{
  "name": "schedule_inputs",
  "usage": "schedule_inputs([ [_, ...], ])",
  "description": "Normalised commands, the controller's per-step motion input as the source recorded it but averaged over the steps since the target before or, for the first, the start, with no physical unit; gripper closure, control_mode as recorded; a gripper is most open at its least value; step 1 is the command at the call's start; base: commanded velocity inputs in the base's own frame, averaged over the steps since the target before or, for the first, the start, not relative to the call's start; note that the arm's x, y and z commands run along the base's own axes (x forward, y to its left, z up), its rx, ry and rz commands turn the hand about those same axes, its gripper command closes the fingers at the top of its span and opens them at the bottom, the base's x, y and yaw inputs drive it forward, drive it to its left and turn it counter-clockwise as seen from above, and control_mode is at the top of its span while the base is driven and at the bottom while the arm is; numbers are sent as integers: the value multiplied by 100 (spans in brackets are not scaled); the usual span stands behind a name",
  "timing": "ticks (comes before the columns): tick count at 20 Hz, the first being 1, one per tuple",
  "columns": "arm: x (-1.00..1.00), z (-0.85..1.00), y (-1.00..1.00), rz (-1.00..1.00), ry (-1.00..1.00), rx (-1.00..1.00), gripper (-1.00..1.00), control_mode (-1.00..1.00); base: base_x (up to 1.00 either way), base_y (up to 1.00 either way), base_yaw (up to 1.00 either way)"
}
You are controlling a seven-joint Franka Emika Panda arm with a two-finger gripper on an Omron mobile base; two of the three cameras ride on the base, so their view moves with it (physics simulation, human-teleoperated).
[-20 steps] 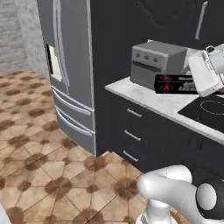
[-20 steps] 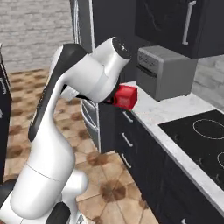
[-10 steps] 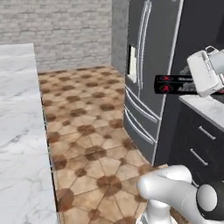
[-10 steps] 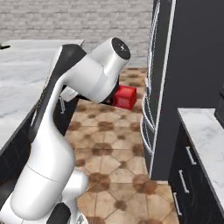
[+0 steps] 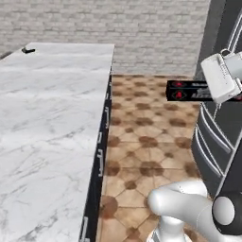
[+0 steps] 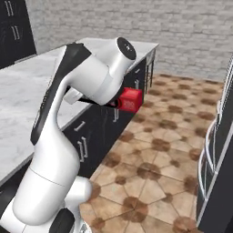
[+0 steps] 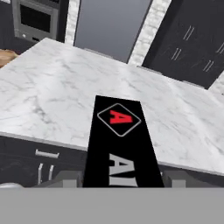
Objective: Retrieve the tupperware and aluminum foil from the cabinet and place them on the dining counter near the plate with cucumber and broccoli to prepare for storing leftovers.
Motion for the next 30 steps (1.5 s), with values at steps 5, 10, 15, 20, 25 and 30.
schedule_inputs([
  [5,0,0,0,0,0,0,100,100,13,0,45],
  [10,0,0,0,0,0,0,100,100,71,0,14],
  [15,0,0,0,0,0,0,100,100,100,-30,0],
  [20,0,0,0,0,0,0,100,100,100,-52,-12],
  [25,0,0,0,0,0,0,100,100,100,-50,-23],
  [30,0,0,0,0,0,0,100,100,100,-31,-29],
])
